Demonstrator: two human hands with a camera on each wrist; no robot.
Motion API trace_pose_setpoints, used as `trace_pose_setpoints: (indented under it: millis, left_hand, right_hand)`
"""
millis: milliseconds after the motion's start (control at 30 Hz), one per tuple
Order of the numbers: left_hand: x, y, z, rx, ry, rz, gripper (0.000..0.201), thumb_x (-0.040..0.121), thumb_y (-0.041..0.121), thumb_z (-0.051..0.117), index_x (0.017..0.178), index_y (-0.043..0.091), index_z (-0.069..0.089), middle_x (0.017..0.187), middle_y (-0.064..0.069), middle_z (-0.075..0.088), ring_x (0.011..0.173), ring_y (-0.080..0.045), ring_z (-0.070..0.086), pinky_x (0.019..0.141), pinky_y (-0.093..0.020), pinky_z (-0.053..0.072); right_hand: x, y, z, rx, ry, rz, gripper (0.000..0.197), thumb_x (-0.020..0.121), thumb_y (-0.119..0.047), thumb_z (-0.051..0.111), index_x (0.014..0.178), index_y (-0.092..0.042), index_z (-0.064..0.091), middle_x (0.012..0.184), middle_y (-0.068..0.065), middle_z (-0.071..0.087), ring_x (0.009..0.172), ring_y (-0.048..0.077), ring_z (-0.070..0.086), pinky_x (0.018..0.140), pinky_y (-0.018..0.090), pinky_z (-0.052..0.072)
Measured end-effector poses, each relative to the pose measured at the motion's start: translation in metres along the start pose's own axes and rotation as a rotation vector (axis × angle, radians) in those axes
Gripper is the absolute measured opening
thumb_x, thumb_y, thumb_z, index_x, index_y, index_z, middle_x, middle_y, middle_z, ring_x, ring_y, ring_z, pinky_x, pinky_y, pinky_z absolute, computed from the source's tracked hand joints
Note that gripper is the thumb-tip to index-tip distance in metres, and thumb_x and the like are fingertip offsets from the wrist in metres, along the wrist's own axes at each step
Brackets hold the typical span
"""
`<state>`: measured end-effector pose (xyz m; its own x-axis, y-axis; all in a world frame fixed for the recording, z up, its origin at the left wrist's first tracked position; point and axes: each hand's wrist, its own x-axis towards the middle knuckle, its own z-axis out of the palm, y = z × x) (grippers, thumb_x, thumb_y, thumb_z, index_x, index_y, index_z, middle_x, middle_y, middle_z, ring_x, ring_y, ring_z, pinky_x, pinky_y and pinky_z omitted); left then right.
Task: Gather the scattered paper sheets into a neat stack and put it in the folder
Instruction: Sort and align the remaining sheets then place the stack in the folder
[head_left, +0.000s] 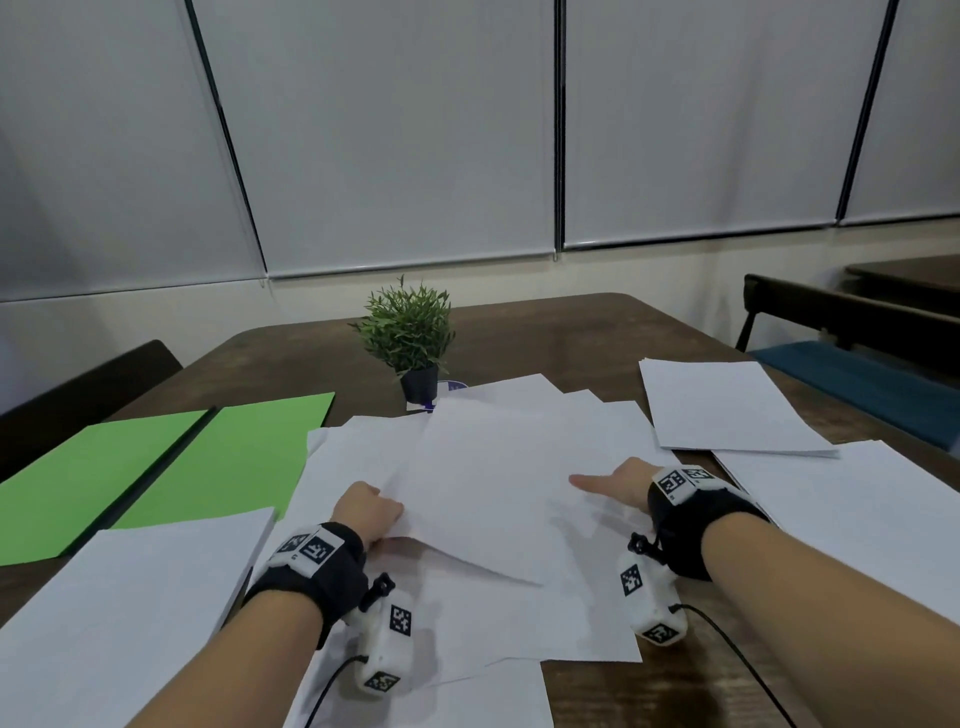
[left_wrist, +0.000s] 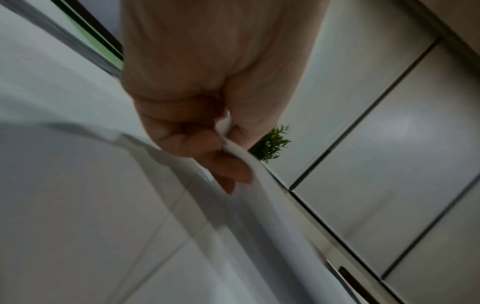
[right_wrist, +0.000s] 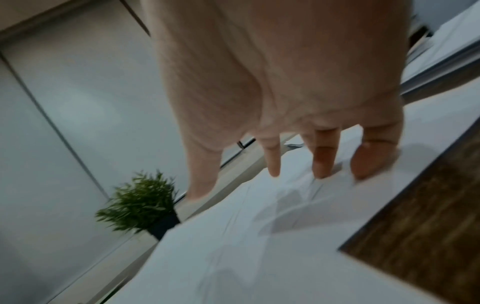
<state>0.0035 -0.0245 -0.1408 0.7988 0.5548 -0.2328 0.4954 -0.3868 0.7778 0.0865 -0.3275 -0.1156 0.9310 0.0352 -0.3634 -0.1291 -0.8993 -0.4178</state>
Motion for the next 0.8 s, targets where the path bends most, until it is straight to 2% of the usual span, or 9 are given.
trace_pose_setpoints:
  millis: [67,133,200,267,367,467,600,700,800]
  left_hand:
    - [-0.009,0.001,0.002,-0.144,-0.066,0.008,0.026,0.084,0.005,0.056,0.107,-0.007,0.058,0.094,-0.021,0.065,0.075,-0.035,0.065,0.060,-0.039,0.052]
    - [-0.029,0.007,0.004,-0.351,-0.123,-0.009,0.008,0.091,-0.004,0.046,0.090,-0.001,0.053,0.094,-0.020,0.059,0.067,-0.030,0.061,0.050,-0.029,0.053]
    - [-0.049,0.015,0.006,-0.523,-0.188,-0.008,0.016,0.094,-0.009,0.042,0.087,0.004,0.048,0.100,-0.018,0.058,0.068,-0.026,0.062,0.041,-0.020,0.051]
    - [-0.066,0.021,0.010,-0.592,-0.267,0.023,0.015,0.094,-0.011,0.041,0.101,-0.003,0.050,0.103,-0.018,0.059,0.071,-0.026,0.063,0.042,-0.020,0.052]
    - [-0.082,0.022,0.015,-0.556,-0.359,0.035,0.018,0.093,-0.009,0.044,0.110,-0.006,0.049,0.097,-0.017,0.063,0.065,-0.024,0.068,0.049,-0.022,0.056]
    - [-0.085,0.017,0.014,-0.377,-0.405,0.010,0.028,0.095,0.018,0.056,0.116,0.000,0.051,0.105,-0.013,0.064,0.067,-0.024,0.070,0.058,-0.031,0.058]
    - [-0.058,0.003,0.004,0.033,-0.122,-0.009,0.053,0.087,0.045,0.057,0.117,0.001,0.055,0.090,-0.009,0.057,0.076,-0.025,0.057,0.069,-0.031,0.050]
    - [-0.046,-0.001,0.001,0.228,-0.019,-0.015,0.050,0.083,0.038,0.064,0.117,0.001,0.057,0.115,-0.014,0.060,0.108,-0.031,0.058,0.086,-0.033,0.050]
    - [-0.044,0.003,0.004,0.191,-0.050,-0.009,0.030,0.084,0.024,0.068,0.099,-0.001,0.061,0.085,-0.014,0.062,0.094,-0.031,0.061,0.080,-0.033,0.050]
  right_hand:
    - [0.006,-0.004,0.007,0.078,0.037,-0.023,0.084,0.067,-0.084,0.052,0.112,-0.013,0.055,0.112,0.008,0.060,0.102,0.030,0.058,0.091,0.034,0.043]
    - [-0.003,-0.011,0.012,0.220,0.039,-0.033,0.073,0.069,-0.083,0.049,0.092,-0.013,0.050,0.081,0.005,0.054,0.072,0.026,0.057,0.077,0.034,0.045]
    - [-0.014,-0.016,0.015,0.354,0.023,-0.012,0.068,0.081,-0.075,0.044,0.097,-0.010,0.051,0.078,0.005,0.053,0.063,0.024,0.056,0.066,0.030,0.045]
    - [-0.017,-0.016,0.016,0.385,-0.016,-0.035,0.071,0.085,-0.073,0.042,0.110,-0.008,0.056,0.099,0.008,0.063,0.080,0.027,0.062,0.073,0.032,0.049]
    - [-0.014,-0.011,0.017,0.306,-0.025,-0.030,0.075,0.076,-0.067,0.063,0.124,-0.010,0.058,0.123,0.007,0.061,0.107,0.029,0.058,0.094,0.035,0.046]
    - [-0.020,-0.003,0.014,0.128,-0.005,0.047,0.071,0.078,-0.049,0.073,0.131,-0.007,0.053,0.132,0.010,0.056,0.118,0.028,0.054,0.098,0.031,0.045]
    - [-0.019,0.011,0.011,0.047,0.067,0.110,0.065,0.085,-0.038,0.070,0.136,-0.005,0.046,0.140,0.011,0.050,0.126,0.028,0.050,0.101,0.029,0.041]
    - [-0.023,0.011,0.011,-0.001,0.048,0.087,0.060,0.095,-0.038,0.055,0.142,-0.004,0.038,0.148,0.011,0.041,0.134,0.027,0.042,0.105,0.027,0.036]
    - [-0.025,0.011,0.013,-0.071,0.030,0.017,0.054,0.099,-0.040,0.046,0.142,-0.008,0.040,0.148,0.008,0.040,0.135,0.028,0.040,0.108,0.030,0.034]
